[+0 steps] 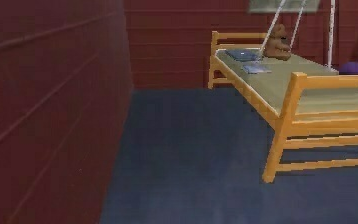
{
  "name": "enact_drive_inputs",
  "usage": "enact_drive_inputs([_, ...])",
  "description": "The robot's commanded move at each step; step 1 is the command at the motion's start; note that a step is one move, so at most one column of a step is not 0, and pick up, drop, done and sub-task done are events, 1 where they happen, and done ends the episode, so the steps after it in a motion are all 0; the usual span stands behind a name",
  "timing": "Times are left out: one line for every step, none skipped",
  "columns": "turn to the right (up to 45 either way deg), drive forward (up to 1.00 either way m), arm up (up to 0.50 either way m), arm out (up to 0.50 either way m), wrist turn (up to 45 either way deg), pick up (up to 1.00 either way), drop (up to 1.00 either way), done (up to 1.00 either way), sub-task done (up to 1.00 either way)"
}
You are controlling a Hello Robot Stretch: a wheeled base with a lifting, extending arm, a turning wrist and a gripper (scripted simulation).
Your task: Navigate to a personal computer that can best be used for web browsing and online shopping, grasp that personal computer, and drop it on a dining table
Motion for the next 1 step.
enact_drive_inputs([0.0,0.80,0.00,0.00,0.0,0.00,0.00,0.00,0.00])
